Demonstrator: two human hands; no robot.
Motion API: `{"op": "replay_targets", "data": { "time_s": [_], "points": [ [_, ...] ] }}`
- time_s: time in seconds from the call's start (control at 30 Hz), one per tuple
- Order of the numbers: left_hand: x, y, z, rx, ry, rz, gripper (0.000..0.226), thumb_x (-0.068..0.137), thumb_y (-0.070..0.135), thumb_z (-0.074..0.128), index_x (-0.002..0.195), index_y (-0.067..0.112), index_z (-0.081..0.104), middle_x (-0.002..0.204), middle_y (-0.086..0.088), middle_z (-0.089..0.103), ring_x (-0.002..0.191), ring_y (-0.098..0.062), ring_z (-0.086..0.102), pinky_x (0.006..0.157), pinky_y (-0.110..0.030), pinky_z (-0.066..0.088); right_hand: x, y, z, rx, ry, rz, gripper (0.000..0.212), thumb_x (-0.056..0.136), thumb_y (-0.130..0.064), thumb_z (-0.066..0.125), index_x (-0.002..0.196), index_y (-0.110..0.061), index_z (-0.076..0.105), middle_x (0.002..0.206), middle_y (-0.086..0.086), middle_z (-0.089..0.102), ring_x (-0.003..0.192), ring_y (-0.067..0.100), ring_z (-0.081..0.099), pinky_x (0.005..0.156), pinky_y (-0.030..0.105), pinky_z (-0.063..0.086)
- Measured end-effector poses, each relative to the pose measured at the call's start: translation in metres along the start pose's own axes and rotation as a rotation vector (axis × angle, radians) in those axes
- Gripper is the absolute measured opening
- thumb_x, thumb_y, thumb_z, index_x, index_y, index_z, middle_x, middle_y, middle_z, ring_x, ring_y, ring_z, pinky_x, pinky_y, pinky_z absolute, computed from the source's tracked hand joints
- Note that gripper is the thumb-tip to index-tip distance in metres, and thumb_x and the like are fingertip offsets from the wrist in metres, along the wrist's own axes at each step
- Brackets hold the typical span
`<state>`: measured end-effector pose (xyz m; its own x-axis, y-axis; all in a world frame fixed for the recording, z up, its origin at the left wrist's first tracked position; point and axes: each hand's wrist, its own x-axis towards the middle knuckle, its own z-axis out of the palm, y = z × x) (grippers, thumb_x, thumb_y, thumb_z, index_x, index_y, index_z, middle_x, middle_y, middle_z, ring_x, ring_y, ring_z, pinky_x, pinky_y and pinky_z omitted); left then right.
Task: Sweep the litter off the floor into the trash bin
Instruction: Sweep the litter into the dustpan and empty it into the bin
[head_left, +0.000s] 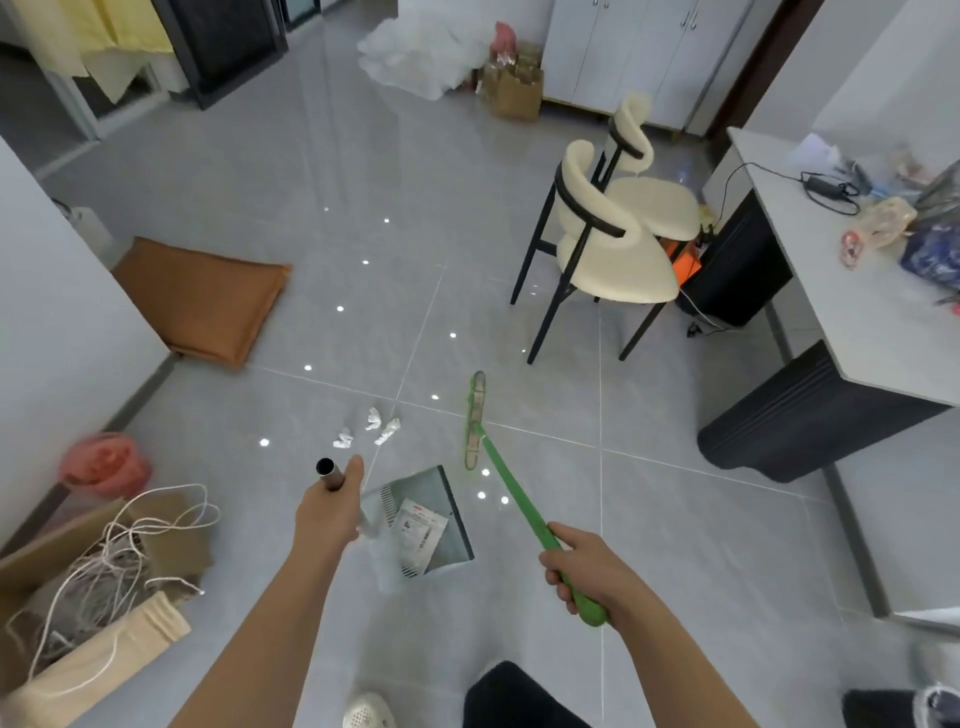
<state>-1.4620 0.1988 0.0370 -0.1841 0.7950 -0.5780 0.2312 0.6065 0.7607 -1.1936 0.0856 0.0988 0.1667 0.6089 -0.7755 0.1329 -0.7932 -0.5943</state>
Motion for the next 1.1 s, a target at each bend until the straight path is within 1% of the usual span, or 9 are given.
{"op": "replay_targets", "data": {
  "time_s": [0.17,0.27,0.37,0.5,0.67,0.77,0.87,0.93,1.1],
  "points": [
    [0.061,0.01,-0.037,0.056,0.066,-0.005,0.05,0.092,0.056,0.048,0.072,0.009,0.048,0.073,-0.012,0.053,0.076,-0.031,0.056,0.091,-0.054,0.054,0.056,-0.055,0.019,-0.104,0.021,0.042,0.05,0.094,-0.006,0.047,0.142,-0.019,0.04,0.069,0.006,0.053,0.047,0.011,0.044,0.045,0.023,0.039],
    [0.096,0.02,-0.064,0.028,0.125,-0.066,0.043,0.088,0.05,0.049,0.072,0.01,0.048,0.071,-0.013,0.052,0.071,-0.031,0.054,0.09,-0.054,0.054,0.105,-0.095,0.035,-0.143,0.007,0.099,0.035,0.093,-0.001,0.043,0.126,-0.014,0.049,0.068,0.008,0.049,0.044,0.012,0.042,0.04,0.019,0.037],
    [0.128,0.039,-0.091,0.012,0.196,-0.101,0.03,0.091,0.036,0.05,0.083,0.007,0.054,0.07,-0.014,0.053,0.065,-0.03,0.055,0.087,-0.052,0.055,0.155,-0.135,0.059,-0.155,-0.009,0.185,0.019,0.093,0.003,0.041,0.105,-0.005,0.052,0.072,0.01,0.045,0.042,0.012,0.043,0.036,0.013,0.034],
    [0.175,0.062,-0.114,0.016,0.227,-0.114,0.028,0.094,0.03,0.049,0.075,0.008,0.05,0.07,-0.014,0.051,0.072,-0.03,0.054,0.088,-0.052,0.054,0.211,-0.195,0.091,-0.272,-0.006,0.238,0.02,0.09,0.001,0.044,0.108,-0.006,0.05,0.083,0.012,0.048,0.055,0.015,0.048,0.036,0.014,0.038],
    [0.244,0.085,-0.141,0.06,0.228,-0.099,0.035,0.094,0.032,0.048,0.069,0.008,0.049,0.068,-0.013,0.052,0.075,-0.032,0.057,0.09,-0.051,0.053,0.261,-0.252,0.128,-0.501,0.027,0.323,0.008,0.091,-0.004,0.041,0.092,-0.01,0.047,0.072,0.007,0.045,0.05,0.012,0.042,0.038,0.014,0.036],
    [0.29,0.089,-0.164,0.074,0.21,-0.106,0.036,0.091,0.035,0.048,0.07,0.006,0.05,0.074,-0.018,0.058,0.077,-0.034,0.059,0.089,-0.051,0.053,0.29,-0.269,0.145,-0.653,0.098,0.276,0.013,0.09,-0.002,0.039,0.082,-0.008,0.049,0.072,0.008,0.046,0.054,0.015,0.041,0.042,0.019,0.032],
    [0.342,0.086,-0.194,0.079,0.176,-0.157,0.039,0.075,0.045,0.045,0.065,0.007,0.05,0.072,-0.019,0.059,0.075,-0.036,0.059,0.087,-0.052,0.054,0.311,-0.284,0.169,-0.759,0.117,0.249,0.022,0.084,-0.003,0.038,0.099,-0.004,0.054,0.074,0.009,0.05,0.051,0.017,0.044,0.043,0.02,0.034],
    [0.376,0.083,-0.21,0.077,0.154,-0.186,0.038,0.07,0.047,0.045,0.063,0.01,0.048,0.066,-0.015,0.055,0.07,-0.033,0.054,0.078,-0.049,0.053,0.326,-0.292,0.183,-0.767,0.114,0.261,0.03,0.089,-0.005,0.037,0.113,-0.004,0.054,0.08,0.009,0.05,0.051,0.015,0.043,0.041,0.02,0.034],
    [0.42,0.099,-0.235,0.083,0.121,-0.209,0.039,0.071,0.047,0.046,0.064,0.009,0.05,0.066,-0.02,0.06,0.059,-0.027,0.049,0.066,-0.037,0.04,0.356,-0.317,0.217,-0.752,0.149,0.198,0.033,0.092,-0.007,0.038,0.119,-0.006,0.056,0.087,0.009,0.056,0.056,0.017,0.05,0.04,0.022,0.038]
  ]
}}
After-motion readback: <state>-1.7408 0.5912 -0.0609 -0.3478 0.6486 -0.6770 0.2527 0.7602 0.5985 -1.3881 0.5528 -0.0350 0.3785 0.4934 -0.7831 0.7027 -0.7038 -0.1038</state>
